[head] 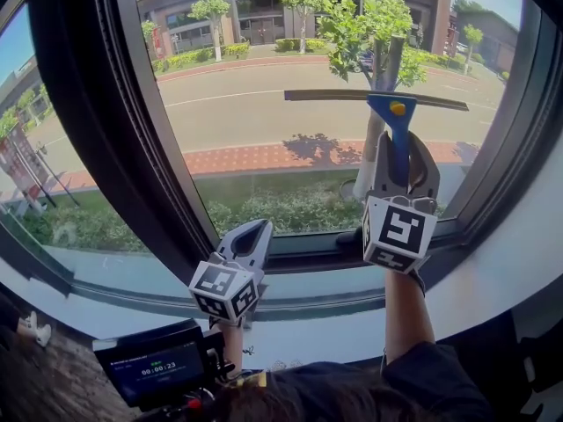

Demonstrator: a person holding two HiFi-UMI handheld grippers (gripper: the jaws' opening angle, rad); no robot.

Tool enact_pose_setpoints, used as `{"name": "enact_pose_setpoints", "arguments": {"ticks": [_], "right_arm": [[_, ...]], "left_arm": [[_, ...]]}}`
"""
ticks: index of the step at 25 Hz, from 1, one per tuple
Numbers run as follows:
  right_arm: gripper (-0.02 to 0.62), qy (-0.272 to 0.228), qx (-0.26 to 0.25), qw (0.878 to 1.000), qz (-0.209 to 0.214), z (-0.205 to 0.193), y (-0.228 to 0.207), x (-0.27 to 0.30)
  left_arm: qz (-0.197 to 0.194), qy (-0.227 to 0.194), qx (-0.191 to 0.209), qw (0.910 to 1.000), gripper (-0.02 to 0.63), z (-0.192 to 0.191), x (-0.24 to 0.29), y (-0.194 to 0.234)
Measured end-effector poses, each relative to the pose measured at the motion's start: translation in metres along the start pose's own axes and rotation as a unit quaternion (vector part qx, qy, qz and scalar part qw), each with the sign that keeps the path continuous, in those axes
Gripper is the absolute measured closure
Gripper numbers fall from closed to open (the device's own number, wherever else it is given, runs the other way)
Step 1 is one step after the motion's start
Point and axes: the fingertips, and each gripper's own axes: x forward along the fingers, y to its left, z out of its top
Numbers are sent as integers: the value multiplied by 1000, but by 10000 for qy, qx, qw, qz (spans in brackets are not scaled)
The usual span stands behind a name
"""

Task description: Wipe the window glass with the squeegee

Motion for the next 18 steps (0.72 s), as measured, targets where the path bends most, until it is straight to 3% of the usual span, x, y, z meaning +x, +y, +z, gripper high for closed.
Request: {"name": "enact_pose_setpoints", "arguments": {"ticks": [18], "right_arm": [[453,376,-49,9992,153,-48,17,-25]], "left_arm": [[-112,95,85,9999,604,-7,2,-7]]}}
